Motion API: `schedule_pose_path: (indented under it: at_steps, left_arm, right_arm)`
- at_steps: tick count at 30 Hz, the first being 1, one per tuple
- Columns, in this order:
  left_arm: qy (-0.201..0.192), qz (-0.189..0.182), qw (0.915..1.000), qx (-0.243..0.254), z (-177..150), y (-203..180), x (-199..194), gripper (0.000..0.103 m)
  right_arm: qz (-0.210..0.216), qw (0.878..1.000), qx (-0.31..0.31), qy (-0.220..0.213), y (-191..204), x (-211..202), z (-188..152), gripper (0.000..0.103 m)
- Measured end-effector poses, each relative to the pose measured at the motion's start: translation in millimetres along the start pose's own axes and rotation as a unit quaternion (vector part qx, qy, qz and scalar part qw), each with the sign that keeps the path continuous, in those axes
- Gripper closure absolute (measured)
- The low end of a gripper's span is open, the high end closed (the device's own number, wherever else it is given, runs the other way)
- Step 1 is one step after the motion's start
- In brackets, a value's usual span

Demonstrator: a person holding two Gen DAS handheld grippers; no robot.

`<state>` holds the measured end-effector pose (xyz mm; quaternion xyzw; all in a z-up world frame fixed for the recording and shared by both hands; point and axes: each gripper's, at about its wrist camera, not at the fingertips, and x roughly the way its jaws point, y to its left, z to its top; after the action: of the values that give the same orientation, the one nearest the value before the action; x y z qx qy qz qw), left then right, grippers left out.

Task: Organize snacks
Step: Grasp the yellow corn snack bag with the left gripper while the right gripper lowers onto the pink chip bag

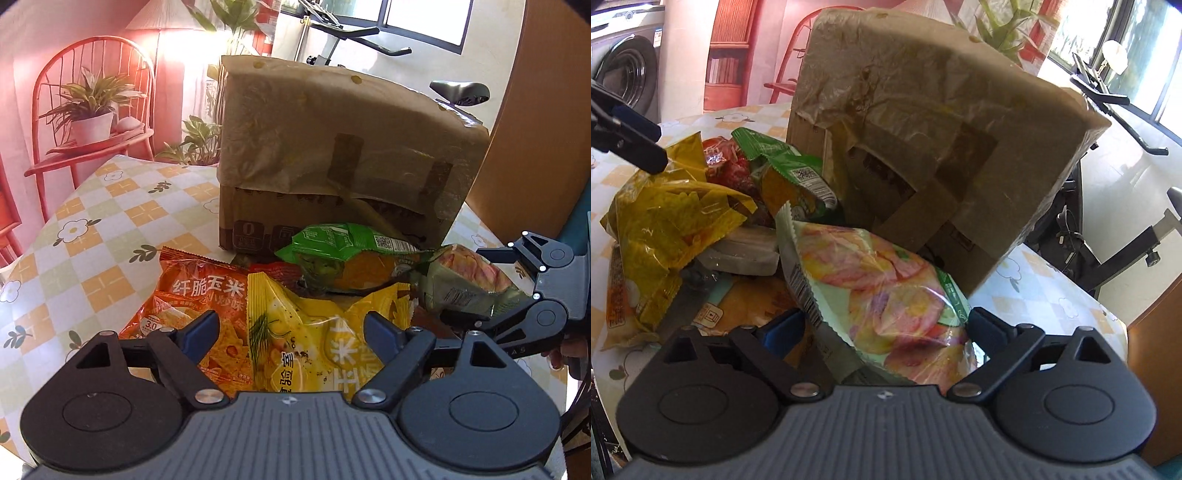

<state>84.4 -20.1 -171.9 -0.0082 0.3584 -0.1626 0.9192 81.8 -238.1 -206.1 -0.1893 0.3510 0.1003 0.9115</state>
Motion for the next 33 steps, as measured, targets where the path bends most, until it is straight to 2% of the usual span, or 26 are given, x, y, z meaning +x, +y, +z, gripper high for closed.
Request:
schedule_pose_path:
  at_steps: [4,8,13,17,22,25,28,30,33]
  left_arm:
    - [0.002,-0.018,0.9998,-0.003,-3.7,0.1,6.5,0.009]
    - [0.004,-0.036,0.9991,-0.021,0.5,3.3,8.5,0.008]
    - [-0.035,-0.066,0.997,-0.023,0.9,1.6,-5.0,0.005]
    - [-0.009,-0.036,0.9993,0.009,-11.7,-11.7,10.3,0.003]
    - [-0.017,0.019,0.998,0.057,-20.3,-33.6,32.4,0.003]
    - [-0.019,0.012,0.998,0.058,-14.1,-35.4,39.1,0.003]
    - [-0.021,0.005,0.998,0.059,-10.1,-34.4,39.6,0.01]
    - [-0.029,-0.001,0.998,0.056,-7.5,-31.9,35.3,0.029]
    - [-0.027,-0.009,0.9982,0.053,-4.5,-29.2,32.3,0.031]
  right_arm:
    - [0.0,1.0,0.017,-0.007,-0.5,-1.6,-1.2,0.016]
    - [-0.003,1.0,0.024,-0.013,-1.0,-6.5,-4.6,0.019]
    - [-0.007,0.999,0.028,-0.014,0.0,-8.7,-4.6,0.019]
    - [-0.009,0.999,0.031,-0.014,1.0,-8.6,-4.8,0.019]
    - [-0.013,0.999,0.035,-0.014,2.1,-9.4,-4.4,0.02]
    - [-0.018,0.999,0.039,-0.016,3.3,-11.2,-3.3,0.021]
    - [-0.021,0.998,0.05,-0.02,2.8,-14.7,-3.6,0.023]
    - [-0.024,0.998,0.06,-0.022,1.7,-17.4,-4.1,0.025]
    - [-0.028,0.997,0.068,-0.024,2.0,-22.8,-4.8,0.027]
